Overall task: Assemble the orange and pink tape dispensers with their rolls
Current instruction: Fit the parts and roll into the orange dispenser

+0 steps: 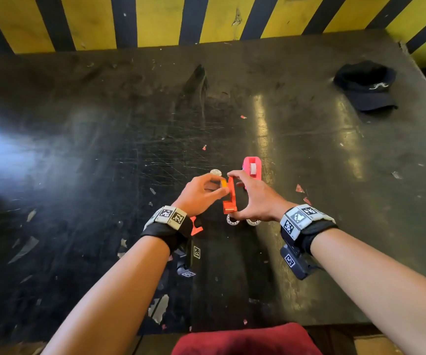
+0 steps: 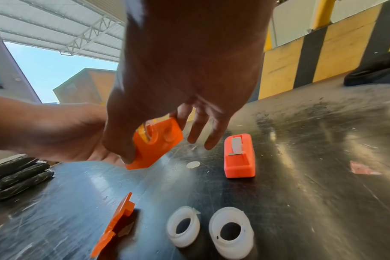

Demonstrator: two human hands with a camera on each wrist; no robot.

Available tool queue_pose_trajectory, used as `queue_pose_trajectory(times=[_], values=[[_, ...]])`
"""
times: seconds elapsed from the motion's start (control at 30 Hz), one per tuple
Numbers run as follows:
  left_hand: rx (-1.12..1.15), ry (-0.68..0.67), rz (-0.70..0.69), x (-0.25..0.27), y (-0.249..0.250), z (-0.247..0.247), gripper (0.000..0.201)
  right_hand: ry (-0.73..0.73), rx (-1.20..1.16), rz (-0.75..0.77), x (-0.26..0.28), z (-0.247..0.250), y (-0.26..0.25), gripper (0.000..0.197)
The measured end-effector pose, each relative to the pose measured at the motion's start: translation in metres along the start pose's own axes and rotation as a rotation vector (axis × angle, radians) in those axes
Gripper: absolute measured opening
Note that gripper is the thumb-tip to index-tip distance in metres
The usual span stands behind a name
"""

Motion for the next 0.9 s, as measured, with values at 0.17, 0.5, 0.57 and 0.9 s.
queue_pose_trajectory(times=[0.17,0.5,0.57,0.9], values=[[-0.392,-0.02,0.042,0.021,-0.029,-0.014,0.039,0.005,0.015,-0.089,0.001,0.007,0.02,0.102],[-0.917,-0.203,0.065,0.027,-0.044,-0.066,0.061,-0.005,0.034,-0.124,0.001,0.014,0.035,0.107],[-0.942,-0.17,0.06,0.017,-0.035,-0.073,0.061,-0.007,0.027,-0.129,0.002,0.016,0.037,0.107],[-0.709,-0.047,0.142,-0.007,-0.015,-0.086,0.037,-0.043,0.036,-0.091,0.011,0.02,0.051,0.109]])
Point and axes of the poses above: each hand's wrist, its own x-axis away from the middle knuckle, its own z-axis out of the back of the hand, y = z × x, the point moved 2 cm from there along -x, towards the middle knuckle, and after that the axes turned 14 degrees about -z, right-handed, at the moved point
